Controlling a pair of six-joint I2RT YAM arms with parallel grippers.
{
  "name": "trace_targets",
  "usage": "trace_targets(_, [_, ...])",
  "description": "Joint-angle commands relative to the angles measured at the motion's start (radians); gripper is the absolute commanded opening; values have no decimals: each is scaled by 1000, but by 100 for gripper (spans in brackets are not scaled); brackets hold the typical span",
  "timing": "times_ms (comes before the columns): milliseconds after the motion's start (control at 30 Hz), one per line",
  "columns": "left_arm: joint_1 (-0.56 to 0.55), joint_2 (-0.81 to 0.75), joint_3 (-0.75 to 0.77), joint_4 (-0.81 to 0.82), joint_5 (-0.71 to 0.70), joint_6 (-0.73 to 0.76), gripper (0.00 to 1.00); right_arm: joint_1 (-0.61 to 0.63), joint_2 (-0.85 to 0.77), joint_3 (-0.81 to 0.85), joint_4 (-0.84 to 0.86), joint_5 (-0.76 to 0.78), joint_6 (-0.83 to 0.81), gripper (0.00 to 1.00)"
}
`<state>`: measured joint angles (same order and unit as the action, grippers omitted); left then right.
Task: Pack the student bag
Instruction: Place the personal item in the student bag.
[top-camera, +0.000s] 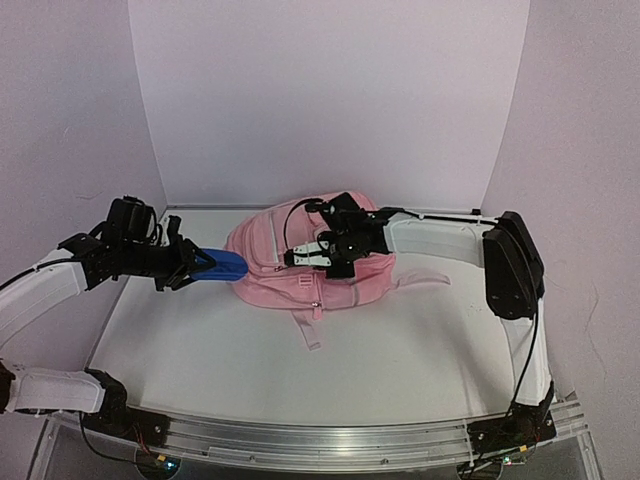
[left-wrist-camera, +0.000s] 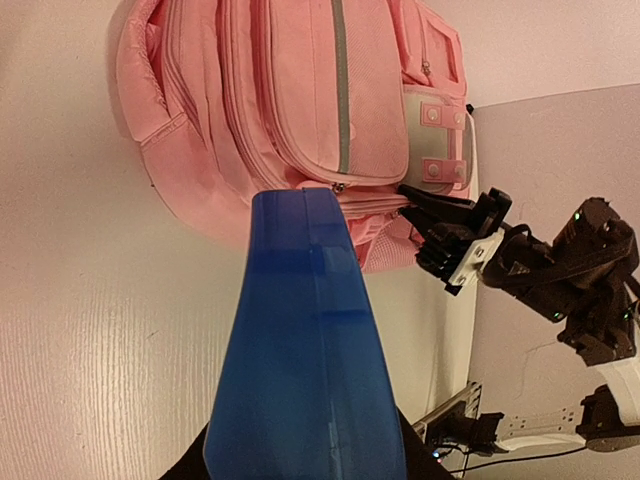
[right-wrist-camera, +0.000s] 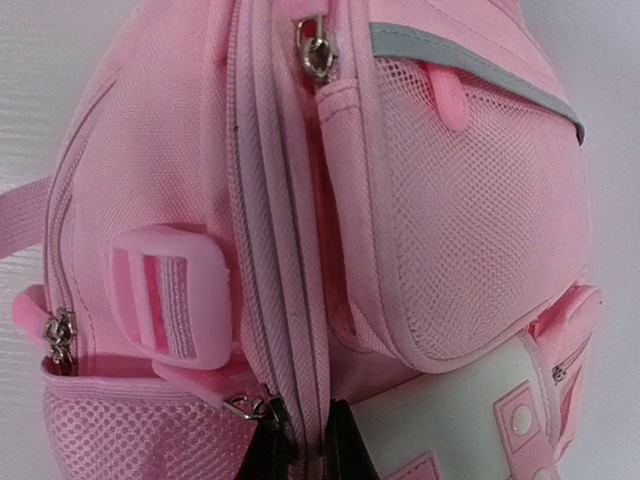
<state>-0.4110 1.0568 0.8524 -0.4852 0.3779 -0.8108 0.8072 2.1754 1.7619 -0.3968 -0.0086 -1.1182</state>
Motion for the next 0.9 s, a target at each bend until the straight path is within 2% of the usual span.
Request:
trace_targets(0, [3,-61,-43,140,86,104,17,-9,-69,205,-205,-213,229,0])
trace_targets(67, [3,-88,-67,184,93,139,16,-12,-63,303,-268,-269,290,0])
trace_targets(200, [-5,-76,-40,223,144,203,13,-14,-63,398,-307,-318,377,0])
trace_targets(467, [-149,88,78,208,204,317,8,-16,-36,523,-353,-340,475,0])
trace_targets(600, [-180,159,89,241,215,298,4,-17,-26,561,-369,-346,503,0])
trace_targets(700, [-181,173,65,263,163,277,3,-16,-34,566,-375,-361,517,0])
trace_targets(867, [-181,178,52,237,0,269,2,-16,-59,550,-379,-418,525,0])
